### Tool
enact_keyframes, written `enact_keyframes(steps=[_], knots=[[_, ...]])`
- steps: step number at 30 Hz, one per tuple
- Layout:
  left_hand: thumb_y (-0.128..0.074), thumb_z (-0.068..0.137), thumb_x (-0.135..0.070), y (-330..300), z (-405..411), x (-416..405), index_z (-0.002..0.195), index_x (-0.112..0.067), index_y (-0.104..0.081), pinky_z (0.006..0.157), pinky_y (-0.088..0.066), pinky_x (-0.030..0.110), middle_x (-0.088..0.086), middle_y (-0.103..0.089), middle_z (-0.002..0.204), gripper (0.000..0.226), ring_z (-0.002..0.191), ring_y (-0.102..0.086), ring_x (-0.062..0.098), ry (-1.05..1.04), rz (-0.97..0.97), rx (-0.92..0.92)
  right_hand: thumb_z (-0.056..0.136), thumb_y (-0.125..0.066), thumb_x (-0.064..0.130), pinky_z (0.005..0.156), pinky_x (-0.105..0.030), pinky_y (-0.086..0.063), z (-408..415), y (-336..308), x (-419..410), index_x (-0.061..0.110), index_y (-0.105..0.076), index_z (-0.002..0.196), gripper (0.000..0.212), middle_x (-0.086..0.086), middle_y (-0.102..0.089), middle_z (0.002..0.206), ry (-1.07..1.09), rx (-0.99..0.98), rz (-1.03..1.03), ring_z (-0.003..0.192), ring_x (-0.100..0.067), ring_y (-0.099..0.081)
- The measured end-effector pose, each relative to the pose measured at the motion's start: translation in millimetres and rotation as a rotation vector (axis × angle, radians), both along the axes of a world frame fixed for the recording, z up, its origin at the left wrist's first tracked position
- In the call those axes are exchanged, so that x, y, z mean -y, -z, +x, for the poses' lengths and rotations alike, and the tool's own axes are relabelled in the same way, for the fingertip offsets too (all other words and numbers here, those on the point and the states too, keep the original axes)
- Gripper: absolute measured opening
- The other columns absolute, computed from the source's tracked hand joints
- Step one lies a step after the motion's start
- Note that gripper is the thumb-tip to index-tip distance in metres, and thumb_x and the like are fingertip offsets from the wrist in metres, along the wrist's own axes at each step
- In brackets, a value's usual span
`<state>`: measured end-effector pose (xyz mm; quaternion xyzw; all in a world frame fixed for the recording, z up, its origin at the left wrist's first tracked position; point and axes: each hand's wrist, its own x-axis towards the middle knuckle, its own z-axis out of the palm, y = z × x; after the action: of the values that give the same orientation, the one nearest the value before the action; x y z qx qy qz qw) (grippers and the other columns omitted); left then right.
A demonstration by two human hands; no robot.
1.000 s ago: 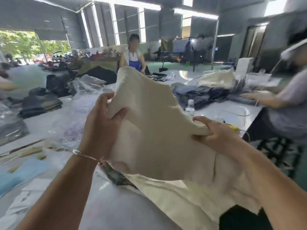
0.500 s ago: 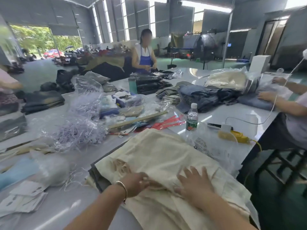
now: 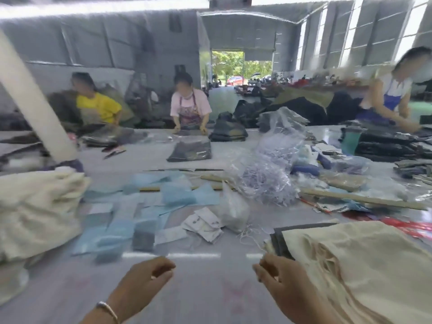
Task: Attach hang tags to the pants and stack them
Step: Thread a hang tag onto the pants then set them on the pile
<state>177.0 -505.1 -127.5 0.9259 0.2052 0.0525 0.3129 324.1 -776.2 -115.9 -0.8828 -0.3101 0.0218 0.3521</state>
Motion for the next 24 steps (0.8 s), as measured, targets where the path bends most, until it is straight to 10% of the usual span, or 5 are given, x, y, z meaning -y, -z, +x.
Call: enact_keyframes(steps=[11, 17, 21, 24], knots=[[-0.072, 0.084, -0.012, -47.2, -181.4, -283.3, 0.089, -0.031, -0.069, 0.077, -0.05, 0.03, -0.008, -0.071, 0.092, 0.019, 0.085, -0.065, 0.017, -0.721, 0.133, 0.368, 0.085, -0.07, 0.025, 0.065, -0.034, -0.045, -104.5, -16.1, -327.0, 0.015, -0.056, 0.058, 0.032, -0.002, -0.059, 0.057, -0.408, -0.03, 0.104, 0.058, -0.015, -0.054], [-0.078, 0.077, -0.034, -43.4, -179.3, -424.6, 0.121, -0.017, -0.063, 0.101, -0.041, 0.038, 0.004, -0.06, 0.13, 0.05, 0.121, -0.049, 0.027, -0.693, 0.53, 0.237, 0.086, -0.068, 0.028, 0.067, -0.039, -0.045, -145.9, -16.0, -472.6, 0.011, -0.051, 0.06, 0.035, -0.008, -0.06, 0.061, -0.509, -0.053, 0.136, 0.062, -0.022, -0.055], [-0.07, 0.07, -0.063, -25.5, -146.3, -497.3, 0.151, -0.033, -0.021, 0.119, -0.013, 0.045, -0.002, -0.022, 0.16, 0.099, 0.148, -0.014, 0.023, -0.563, 0.501, -0.095, 0.087, -0.066, 0.03, 0.069, -0.04, -0.046, -155.0, -21.8, -532.6, 0.008, -0.054, 0.064, 0.033, -0.009, -0.063, 0.064, -0.535, -0.061, 0.137, 0.065, -0.023, -0.057], [-0.062, 0.074, -0.065, -11.6, -122.8, -532.8, 0.15, -0.041, -0.016, 0.117, -0.007, 0.049, -0.003, -0.014, 0.161, 0.091, 0.149, -0.009, 0.027, -0.516, 0.533, -0.283, 0.086, -0.066, 0.031, 0.068, -0.039, -0.046, -156.4, -20.3, -558.3, 0.009, -0.054, 0.064, 0.034, -0.007, -0.062, 0.064, -0.546, -0.057, 0.119, 0.064, -0.02, -0.056]])
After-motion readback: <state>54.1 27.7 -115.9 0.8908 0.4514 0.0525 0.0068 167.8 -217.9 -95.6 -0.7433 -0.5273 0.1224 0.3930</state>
